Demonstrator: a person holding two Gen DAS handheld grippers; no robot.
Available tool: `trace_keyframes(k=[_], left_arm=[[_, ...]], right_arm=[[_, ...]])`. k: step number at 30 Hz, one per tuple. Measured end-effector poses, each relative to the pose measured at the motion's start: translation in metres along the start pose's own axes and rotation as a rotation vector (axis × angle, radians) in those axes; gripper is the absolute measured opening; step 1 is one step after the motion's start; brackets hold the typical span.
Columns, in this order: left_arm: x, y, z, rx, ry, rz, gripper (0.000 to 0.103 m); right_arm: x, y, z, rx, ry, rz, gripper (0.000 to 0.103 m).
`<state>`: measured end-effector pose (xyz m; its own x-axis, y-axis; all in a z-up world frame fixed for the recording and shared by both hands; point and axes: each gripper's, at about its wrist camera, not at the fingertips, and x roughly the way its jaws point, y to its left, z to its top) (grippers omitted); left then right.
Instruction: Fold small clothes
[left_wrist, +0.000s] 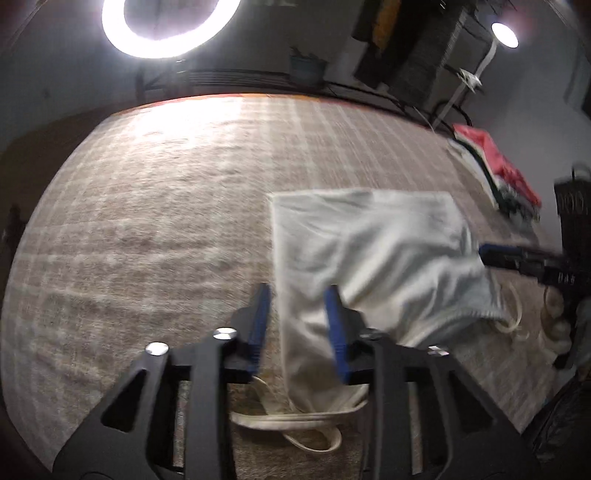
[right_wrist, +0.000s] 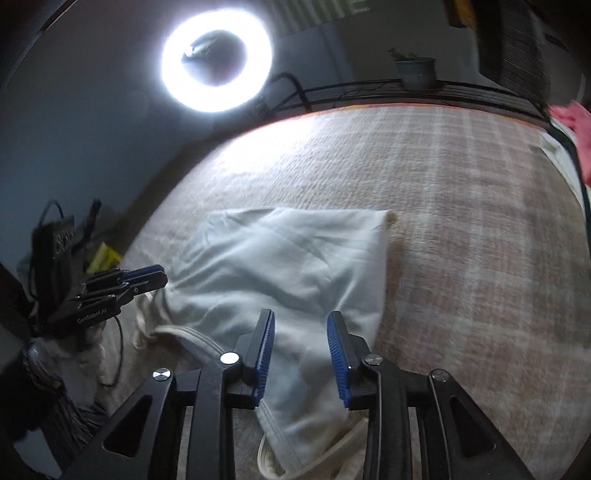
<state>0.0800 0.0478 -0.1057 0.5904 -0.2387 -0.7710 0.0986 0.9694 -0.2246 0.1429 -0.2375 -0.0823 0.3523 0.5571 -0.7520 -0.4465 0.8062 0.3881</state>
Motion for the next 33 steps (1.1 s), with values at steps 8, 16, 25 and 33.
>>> trace_keyframes(k=[8,16,25,33], left_arm=[[0.021,0.036,0.003,-0.216,0.091,-0.107,0.038],[0.035,0.055,-0.001,-0.394,0.147,-0.243,0.038],[0.047,0.035,0.010,-0.373,0.162,-0.220,0.013],[0.026,-0.007,0.021,-0.176,0.070,-0.060,0.003]], right_arm=[[-0.005,-0.041,-0.009,0.198,0.008,0.033,0.048],[-0.002,-0.071,-0.017,0.359,0.003,0.193,0.045],[0.018,-0.059,-0.016,0.378,0.035,0.256,0.034],[0.009,-0.034,-0.012,0.263,0.062,0.061,0.007]])
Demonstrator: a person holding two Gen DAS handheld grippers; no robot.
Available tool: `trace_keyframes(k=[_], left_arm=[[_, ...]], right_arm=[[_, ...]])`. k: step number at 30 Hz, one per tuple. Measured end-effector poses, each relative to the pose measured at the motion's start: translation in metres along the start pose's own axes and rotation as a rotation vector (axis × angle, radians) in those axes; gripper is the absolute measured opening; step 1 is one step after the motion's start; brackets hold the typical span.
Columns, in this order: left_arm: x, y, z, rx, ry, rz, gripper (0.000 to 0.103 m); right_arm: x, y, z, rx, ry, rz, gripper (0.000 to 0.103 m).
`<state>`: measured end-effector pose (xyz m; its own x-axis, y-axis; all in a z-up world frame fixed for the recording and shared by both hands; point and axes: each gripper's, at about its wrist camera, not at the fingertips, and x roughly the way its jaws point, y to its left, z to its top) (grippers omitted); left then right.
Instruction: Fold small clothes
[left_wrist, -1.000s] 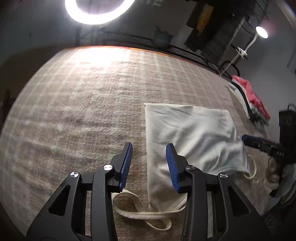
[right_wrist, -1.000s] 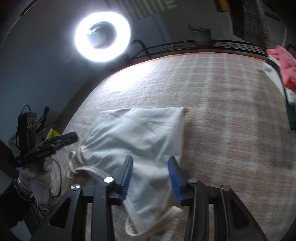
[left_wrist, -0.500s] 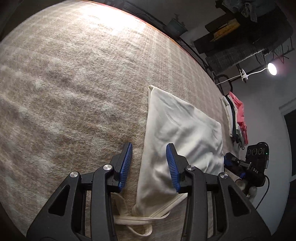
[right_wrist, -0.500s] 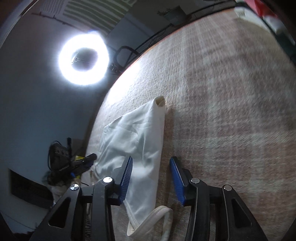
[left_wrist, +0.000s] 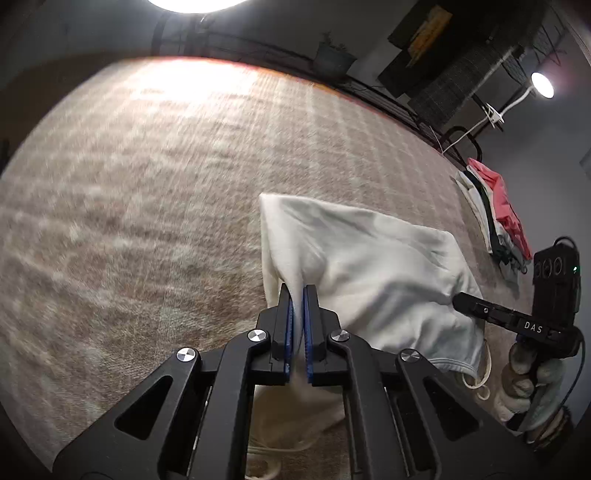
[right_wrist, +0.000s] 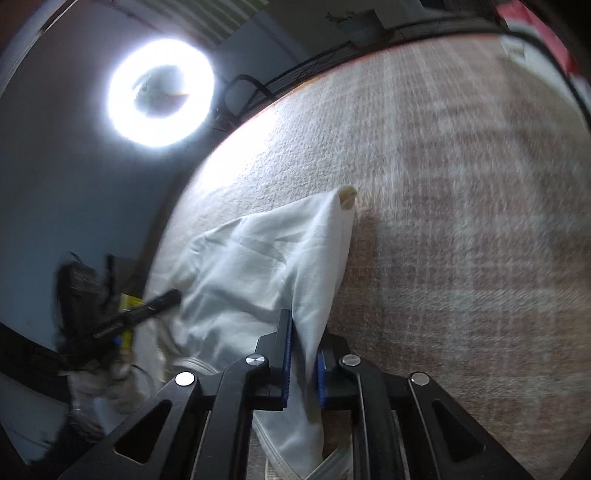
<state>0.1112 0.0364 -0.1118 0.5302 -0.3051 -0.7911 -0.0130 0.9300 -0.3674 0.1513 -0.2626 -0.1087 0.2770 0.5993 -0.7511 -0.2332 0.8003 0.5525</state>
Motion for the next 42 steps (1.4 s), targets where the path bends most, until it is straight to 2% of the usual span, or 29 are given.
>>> trace_keyframes(k=[3,17,20,21,22,23,25,26,27,28,32,36,38,42], left_arm=[[-0.009,-0.014,-0.001,0.043,-0.028,0.001,0.002],[-0.040,-0.054,0.001,0.101,-0.083,-0.047,0.002],[-0.028,-0.052,0.003,0.107,-0.040,-0.040,0.002],[-0.022,-0.049,0.002,0.111,-0.023,-0.017,0.002],[-0.016,-0.042,0.001,0.097,-0.016,0.029,0.002],[-0.010,-0.032,-0.001,0.060,0.008,0.052,0.006],[-0.001,-0.011,-0.004,-0.022,0.070,0.053,0.032],[-0.001,-0.001,-0.007,-0.057,0.072,0.058,0.033],[-0.002,0.005,-0.009,-0.071,0.066,0.067,0.033],[-0.003,0.011,-0.010,-0.080,0.063,0.068,0.033],[-0.002,0.028,-0.008,-0.133,0.065,-0.023,0.034],[0.015,0.036,-0.006,-0.186,0.108,-0.097,0.034],[0.018,0.037,-0.004,-0.199,0.083,-0.130,0.034],[0.027,0.030,0.000,-0.203,0.073,-0.179,0.034]], right_arm=[[-0.007,0.019,0.000,-0.062,-0.017,-0.053,0.005],[-0.047,0.069,-0.004,-0.171,-0.100,-0.082,0.002],[-0.056,0.063,-0.004,-0.157,-0.103,-0.077,0.000],[-0.057,0.061,-0.002,-0.148,-0.095,-0.059,0.000],[-0.056,0.056,0.000,-0.139,-0.098,-0.055,0.003],[-0.056,0.052,0.001,-0.134,-0.108,-0.069,0.006],[-0.056,0.045,0.001,-0.117,-0.106,-0.071,0.016],[-0.054,0.039,0.001,-0.100,-0.094,-0.051,0.022],[-0.052,0.034,0.000,-0.085,-0.081,-0.035,0.034],[-0.051,0.030,-0.001,-0.078,-0.076,-0.036,0.035],[-0.041,0.010,-0.004,-0.018,-0.042,0.014,0.038],[-0.023,-0.006,-0.006,0.044,-0.014,0.058,0.038],[-0.014,-0.012,-0.008,0.065,-0.006,0.071,0.038],[0.002,-0.021,-0.010,0.120,-0.023,0.169,0.038]])
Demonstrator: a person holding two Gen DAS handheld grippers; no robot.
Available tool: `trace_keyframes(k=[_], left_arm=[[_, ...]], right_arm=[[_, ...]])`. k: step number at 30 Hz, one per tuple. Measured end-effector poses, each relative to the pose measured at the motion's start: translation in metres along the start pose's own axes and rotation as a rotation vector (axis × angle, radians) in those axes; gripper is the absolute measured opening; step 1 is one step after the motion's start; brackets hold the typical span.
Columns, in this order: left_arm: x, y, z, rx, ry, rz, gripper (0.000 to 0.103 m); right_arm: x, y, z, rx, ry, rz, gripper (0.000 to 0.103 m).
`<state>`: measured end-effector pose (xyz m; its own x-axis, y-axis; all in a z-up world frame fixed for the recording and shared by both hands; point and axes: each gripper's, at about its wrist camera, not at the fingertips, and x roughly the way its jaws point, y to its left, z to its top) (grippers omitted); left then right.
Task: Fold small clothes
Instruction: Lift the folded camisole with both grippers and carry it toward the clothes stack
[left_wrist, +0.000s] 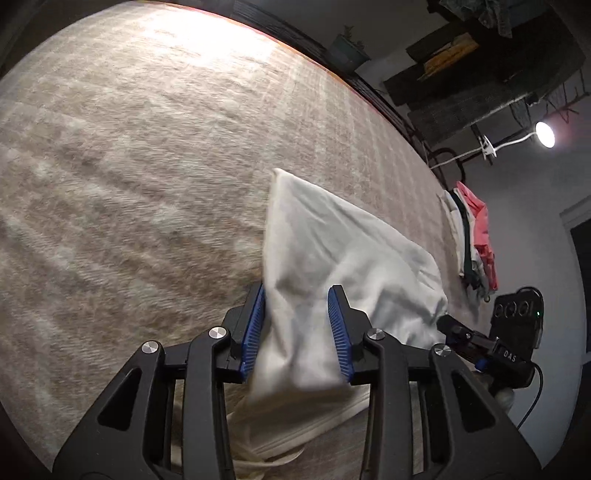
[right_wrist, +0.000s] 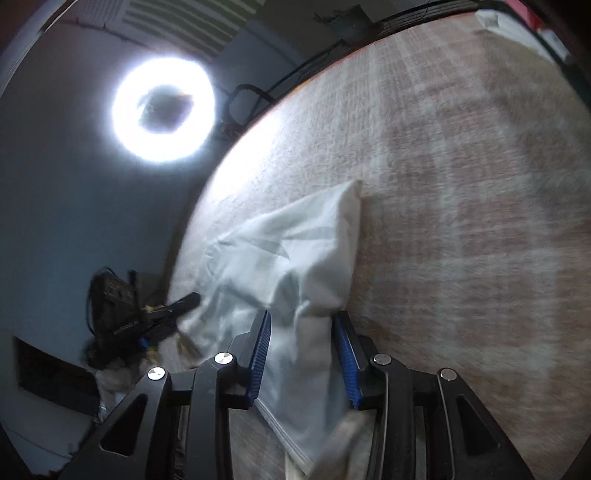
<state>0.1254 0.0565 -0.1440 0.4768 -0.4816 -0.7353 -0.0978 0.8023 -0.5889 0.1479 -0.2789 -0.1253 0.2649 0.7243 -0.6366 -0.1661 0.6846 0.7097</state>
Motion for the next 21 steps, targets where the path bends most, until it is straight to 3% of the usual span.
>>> trace_keyframes(k=[2,3,7,14,21], left_arm=[[0.006,-0.008,0.001,0.015,0.000,0.007,0.027],[0.010,-0.011,0.001,0.025,0.009,0.018,0.017],[0.007,-0.023,0.001,0.049,-0.026,0.069,0.010],[-0.029,-0.065,-0.002,0.182,-0.132,0.099,0.009],[-0.050,-0.111,-0.002,0.241,-0.169,0.067,0.009]], right_arm=[[0.008,0.001,0.004,0.004,0.003,0.003,0.032],[0.011,0.004,0.006,-0.002,0.003,-0.008,0.027],[0.021,0.026,0.011,-0.083,0.016,-0.107,0.010],[-0.002,0.079,0.009,-0.256,-0.045,-0.232,0.008],[-0.047,0.100,0.007,-0.307,-0.109,-0.249,0.008]])
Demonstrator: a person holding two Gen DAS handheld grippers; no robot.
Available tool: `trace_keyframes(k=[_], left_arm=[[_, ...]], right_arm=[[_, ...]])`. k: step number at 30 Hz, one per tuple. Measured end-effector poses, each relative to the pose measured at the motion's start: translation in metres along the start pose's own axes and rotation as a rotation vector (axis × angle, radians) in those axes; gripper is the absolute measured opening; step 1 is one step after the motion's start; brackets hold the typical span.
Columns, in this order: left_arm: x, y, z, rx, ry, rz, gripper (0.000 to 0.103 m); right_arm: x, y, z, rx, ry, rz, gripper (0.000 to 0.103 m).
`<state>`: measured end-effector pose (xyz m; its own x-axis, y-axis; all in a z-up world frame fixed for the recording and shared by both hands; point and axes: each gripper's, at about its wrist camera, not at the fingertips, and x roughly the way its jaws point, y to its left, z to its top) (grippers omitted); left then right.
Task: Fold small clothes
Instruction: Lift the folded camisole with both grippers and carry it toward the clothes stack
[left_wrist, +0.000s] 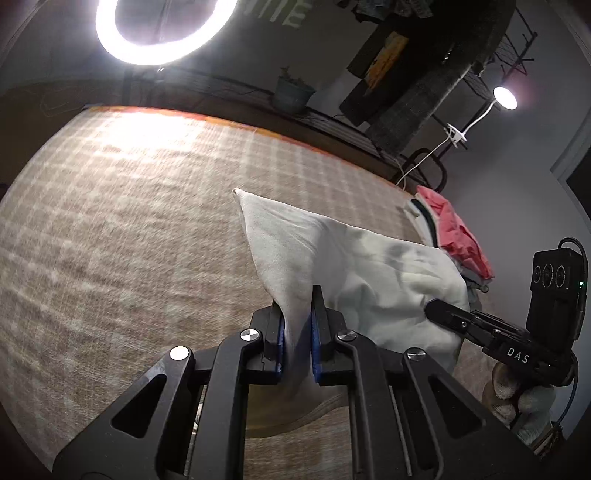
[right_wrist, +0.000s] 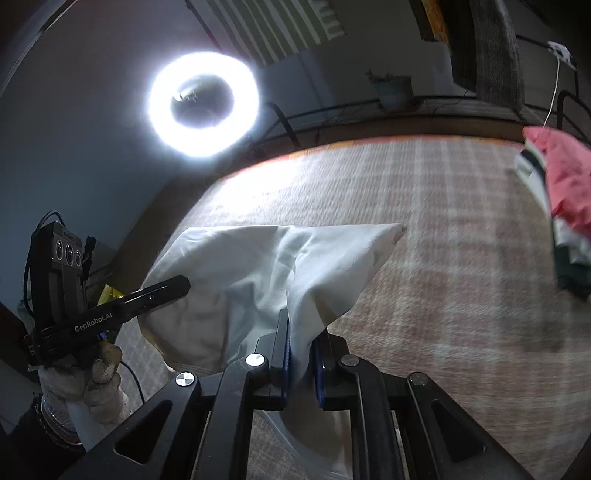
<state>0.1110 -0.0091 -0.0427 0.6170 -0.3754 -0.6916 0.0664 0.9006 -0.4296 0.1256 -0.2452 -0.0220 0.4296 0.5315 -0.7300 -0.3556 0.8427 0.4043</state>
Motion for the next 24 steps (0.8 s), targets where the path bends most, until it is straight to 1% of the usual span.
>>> trace_keyframes(k=[6,12,15,20,24], left_arm=[[0.004,-0.046,0.014,0.054,-0.020,-0.044,0.009],[0.029,-0.106,0.027,0.121,-0.020,-0.096,0.009],[0.049,-0.139,0.035,0.142,-0.015,-0.134,0.009],[0.089,-0.210,0.050,0.220,-0.022,-0.181,0.009],[0.122,-0.251,0.061,0.245,-0.022,-0.213,0.009]], right_arm=[[-0.044,-0.017,0.011,-0.021,-0.055,-0.046,0.008],[-0.086,-0.050,0.031,-0.019,-0.108,-0.117,0.008],[-0.110,-0.079,0.037,-0.017,-0.132,-0.162,0.008],[-0.145,-0.127,0.049,0.004,-0.164,-0.244,0.008],[-0.170,-0.172,0.061,0.033,-0.185,-0.300,0.008]])
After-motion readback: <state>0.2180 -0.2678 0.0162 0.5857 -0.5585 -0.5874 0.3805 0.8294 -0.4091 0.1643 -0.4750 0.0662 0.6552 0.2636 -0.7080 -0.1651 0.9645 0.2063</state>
